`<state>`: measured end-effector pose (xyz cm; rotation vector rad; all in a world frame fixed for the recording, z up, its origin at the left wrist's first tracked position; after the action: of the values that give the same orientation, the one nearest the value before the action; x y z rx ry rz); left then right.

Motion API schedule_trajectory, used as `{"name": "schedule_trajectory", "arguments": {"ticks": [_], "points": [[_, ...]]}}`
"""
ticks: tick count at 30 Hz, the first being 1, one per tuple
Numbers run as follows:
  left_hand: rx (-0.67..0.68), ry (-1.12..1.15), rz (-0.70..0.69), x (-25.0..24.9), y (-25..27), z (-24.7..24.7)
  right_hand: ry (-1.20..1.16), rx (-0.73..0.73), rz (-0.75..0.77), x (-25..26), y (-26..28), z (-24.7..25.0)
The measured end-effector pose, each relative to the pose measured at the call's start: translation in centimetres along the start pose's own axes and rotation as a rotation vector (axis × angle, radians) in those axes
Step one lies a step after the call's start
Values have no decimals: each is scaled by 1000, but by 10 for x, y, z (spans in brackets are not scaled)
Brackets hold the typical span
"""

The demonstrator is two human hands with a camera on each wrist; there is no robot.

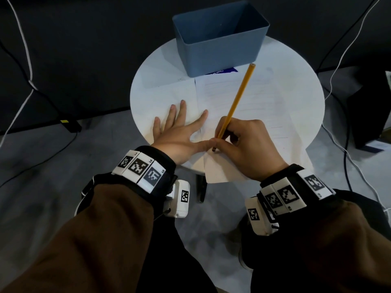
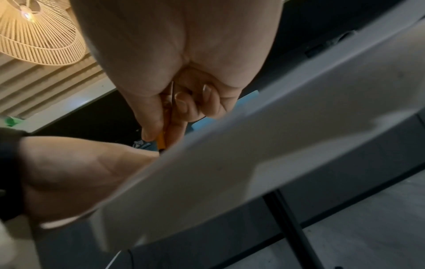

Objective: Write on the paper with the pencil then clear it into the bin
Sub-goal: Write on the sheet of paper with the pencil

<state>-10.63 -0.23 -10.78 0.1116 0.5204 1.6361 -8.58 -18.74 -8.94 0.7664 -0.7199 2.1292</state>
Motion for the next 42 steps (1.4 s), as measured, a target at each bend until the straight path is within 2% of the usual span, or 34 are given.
{"name": "schedule_trajectory", "arguments": {"ticks": [3, 9, 15, 19, 22, 28, 32, 35, 38, 42], "points": [[-1, -1, -2, 1, -1, 0, 15, 37, -1, 0, 2, -4], [12, 4, 17, 0, 0, 1, 0, -61, -77, -8, 0, 11], [12, -1, 2, 0, 0, 0, 20, 37, -8, 1, 5, -2], [23, 23, 18, -1, 3, 3, 22, -54, -89, -12, 4, 16], [14, 36, 16, 0, 3, 4, -7, -117, -82, -9, 4, 20], [4, 18, 4, -1, 1, 1, -25, -4, -30, 3, 9, 2], [8, 57, 8, -1, 4, 3, 15, -91, -110, -11, 6, 20], [1, 61, 4, -1, 5, 3, -21, -157, -84, -8, 5, 25], [3, 44, 5, -1, 3, 2, -42, -107, -25, 3, 4, 12], [7, 33, 6, -1, 2, 2, -24, -33, -31, -1, 7, 3]]}}
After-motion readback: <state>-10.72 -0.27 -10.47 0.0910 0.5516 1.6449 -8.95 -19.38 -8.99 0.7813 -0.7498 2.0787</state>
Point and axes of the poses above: each hand's wrist, its own y-axis away from the middle knuckle, its own z-axis out of the back of the hand, x = y × z, the point moved 1 cm from there along -y, towards the middle knuckle, and after that the axes turned 5 degrees about -y, right-handed, at the moved point
